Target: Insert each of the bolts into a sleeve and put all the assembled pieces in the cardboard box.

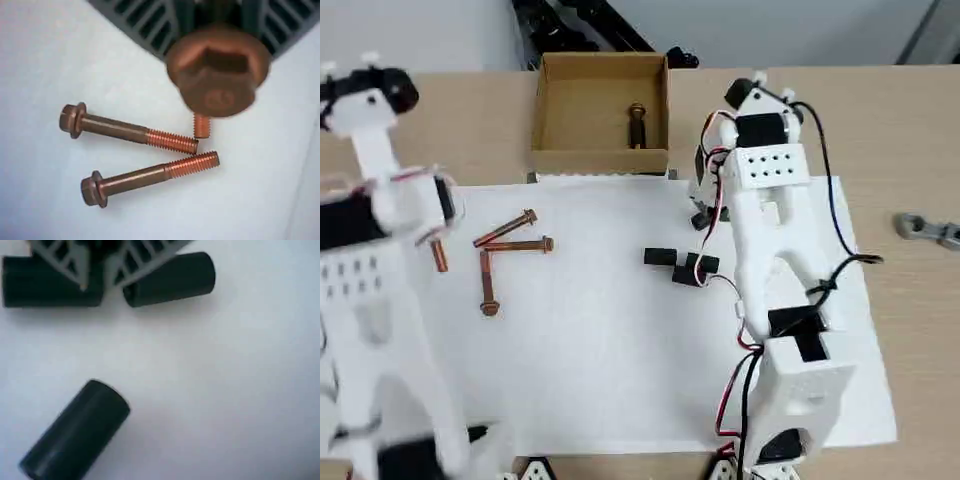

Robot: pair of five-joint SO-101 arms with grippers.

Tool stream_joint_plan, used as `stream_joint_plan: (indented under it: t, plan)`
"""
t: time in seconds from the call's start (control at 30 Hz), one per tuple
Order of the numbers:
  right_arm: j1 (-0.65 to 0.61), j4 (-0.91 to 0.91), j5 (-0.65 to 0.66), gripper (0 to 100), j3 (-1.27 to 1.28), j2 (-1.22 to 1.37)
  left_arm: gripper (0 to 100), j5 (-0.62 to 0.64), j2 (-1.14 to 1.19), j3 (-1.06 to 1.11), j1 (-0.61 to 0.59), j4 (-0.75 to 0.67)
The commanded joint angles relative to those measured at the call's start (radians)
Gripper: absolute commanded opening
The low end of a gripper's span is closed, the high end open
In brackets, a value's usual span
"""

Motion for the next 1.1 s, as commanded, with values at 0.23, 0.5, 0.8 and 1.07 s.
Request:
stream_joint_plan:
  t: [0.23,0.5,0.8,1.07]
  plan:
    - [0.005,-0.038,-0.094,19.7,-0.043,0.051,1,-0.04,-0.445,0.377,0.003,-0.095]
    - [-0.056,-0.18,-0.173,16.9,-0.043,0.101,1,-0.06,-0.511,0.407,0.002,-0.095]
    - [-0.05,-0.219,-0.201,16.9,-0.044,0.223,1,-0.06,-0.516,0.407,0.0,-0.094]
    - [-0.024,-0.225,-0.212,16.9,-0.044,0.262,1,-0.06,-0.516,0.407,0.0,-0.094]
